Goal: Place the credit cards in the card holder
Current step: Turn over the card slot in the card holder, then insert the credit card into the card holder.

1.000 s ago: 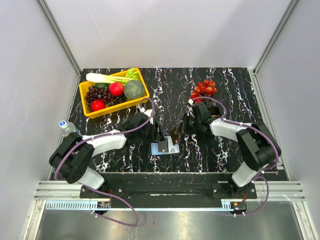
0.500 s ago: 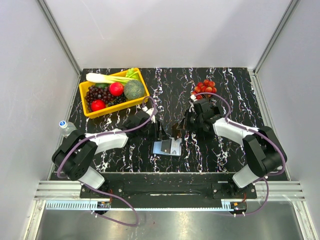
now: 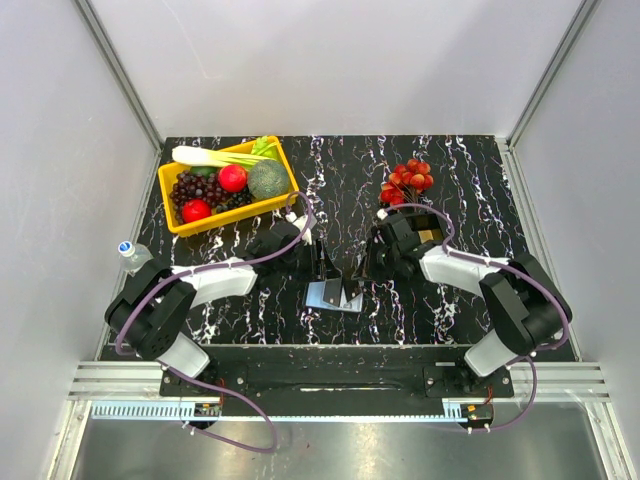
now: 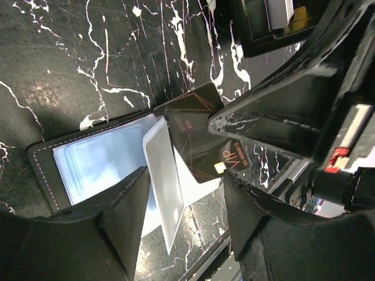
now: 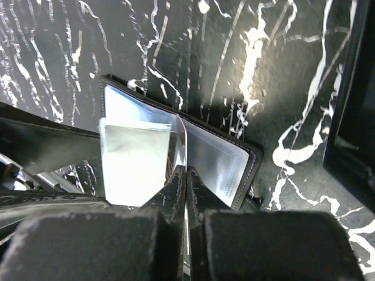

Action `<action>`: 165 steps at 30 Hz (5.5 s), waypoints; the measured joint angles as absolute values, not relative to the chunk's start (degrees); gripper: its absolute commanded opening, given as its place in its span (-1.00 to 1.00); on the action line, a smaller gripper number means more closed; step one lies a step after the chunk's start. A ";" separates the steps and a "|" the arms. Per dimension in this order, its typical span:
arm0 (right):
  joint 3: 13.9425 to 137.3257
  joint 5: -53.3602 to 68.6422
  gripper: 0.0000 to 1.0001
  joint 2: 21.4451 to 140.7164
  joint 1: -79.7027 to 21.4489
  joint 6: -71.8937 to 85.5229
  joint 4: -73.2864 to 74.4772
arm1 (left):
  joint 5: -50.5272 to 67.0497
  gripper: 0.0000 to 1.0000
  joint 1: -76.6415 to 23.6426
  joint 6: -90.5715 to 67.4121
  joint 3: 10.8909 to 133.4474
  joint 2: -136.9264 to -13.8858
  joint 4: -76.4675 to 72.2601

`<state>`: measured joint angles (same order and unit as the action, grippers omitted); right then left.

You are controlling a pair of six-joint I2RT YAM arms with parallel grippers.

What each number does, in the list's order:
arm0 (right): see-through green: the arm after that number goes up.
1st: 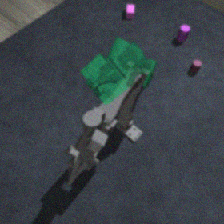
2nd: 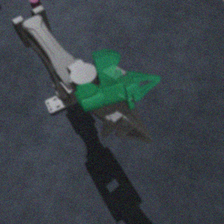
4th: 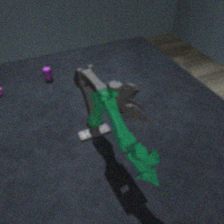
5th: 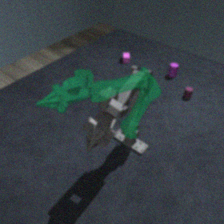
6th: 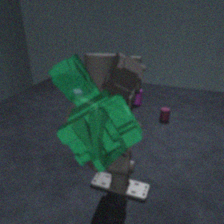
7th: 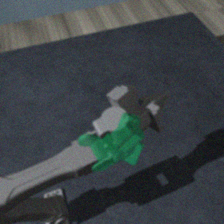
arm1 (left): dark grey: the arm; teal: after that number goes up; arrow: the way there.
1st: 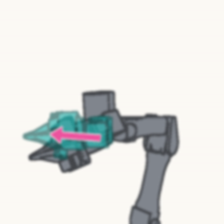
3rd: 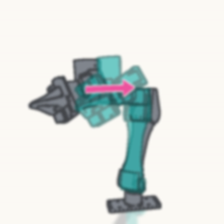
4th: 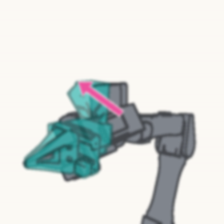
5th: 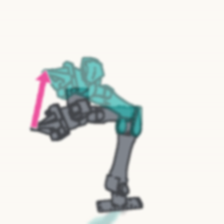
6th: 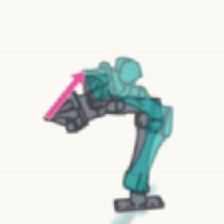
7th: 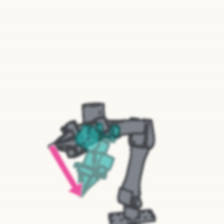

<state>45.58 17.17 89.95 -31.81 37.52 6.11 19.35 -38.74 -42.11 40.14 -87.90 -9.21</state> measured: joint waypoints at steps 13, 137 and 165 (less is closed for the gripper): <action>41.04 9.63 -1.00 88.01 -38.65 47.11 -1.02 | 20.01 0.13 -39.18 -42.65 40.12 -87.88 -10.04; 44.14 22.57 -0.21 98.56 -40.10 41.25 -7.88 | 6.76 -0.48 -38.72 -42.50 25.74 -78.50 -8.69; 50.61 19.42 -0.09 100.64 -42.50 41.47 1.17 | 6.61 -0.65 -38.72 -42.65 25.63 -78.17 -8.67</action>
